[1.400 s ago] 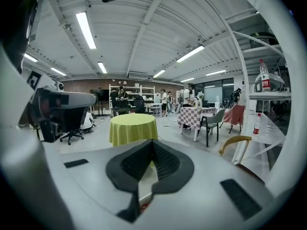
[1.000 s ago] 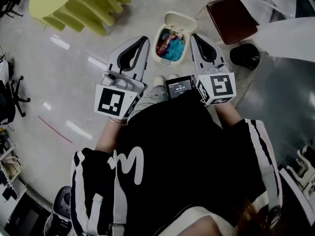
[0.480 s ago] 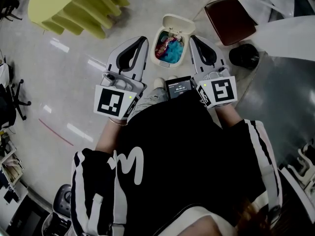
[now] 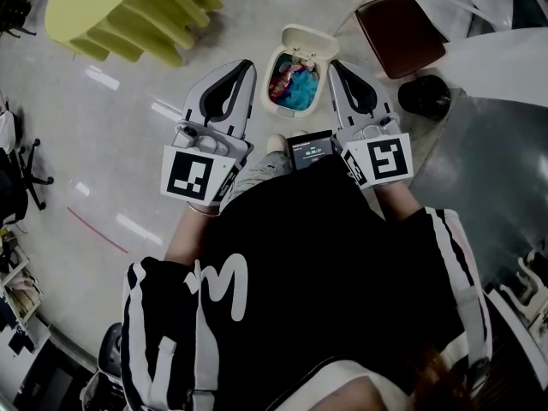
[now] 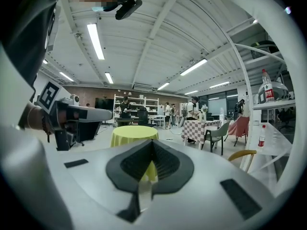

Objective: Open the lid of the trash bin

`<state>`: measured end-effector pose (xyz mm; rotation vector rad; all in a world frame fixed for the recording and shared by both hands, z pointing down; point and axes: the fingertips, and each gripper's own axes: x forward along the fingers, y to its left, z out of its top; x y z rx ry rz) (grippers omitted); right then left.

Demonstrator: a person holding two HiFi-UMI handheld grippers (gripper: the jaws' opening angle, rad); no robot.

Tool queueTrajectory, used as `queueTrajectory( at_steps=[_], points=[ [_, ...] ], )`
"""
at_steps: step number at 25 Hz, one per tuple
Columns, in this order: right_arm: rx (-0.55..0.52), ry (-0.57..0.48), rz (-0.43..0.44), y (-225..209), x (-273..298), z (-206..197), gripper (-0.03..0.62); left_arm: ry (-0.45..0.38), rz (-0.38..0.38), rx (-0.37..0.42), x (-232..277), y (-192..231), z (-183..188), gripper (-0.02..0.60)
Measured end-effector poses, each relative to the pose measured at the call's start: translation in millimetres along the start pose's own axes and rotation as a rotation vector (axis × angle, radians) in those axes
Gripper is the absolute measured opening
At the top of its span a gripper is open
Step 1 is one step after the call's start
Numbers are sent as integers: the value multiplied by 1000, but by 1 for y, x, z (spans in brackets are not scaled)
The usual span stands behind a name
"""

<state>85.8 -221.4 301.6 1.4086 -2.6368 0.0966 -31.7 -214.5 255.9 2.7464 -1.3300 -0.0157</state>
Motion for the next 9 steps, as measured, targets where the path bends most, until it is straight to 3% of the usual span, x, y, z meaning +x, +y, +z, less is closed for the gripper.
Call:
queueTrajectory(
  at_steps=[9],
  points=[
    [2,-1,2,-10,2,0,3,0,5,5,12,-1,0,8]
  ],
)
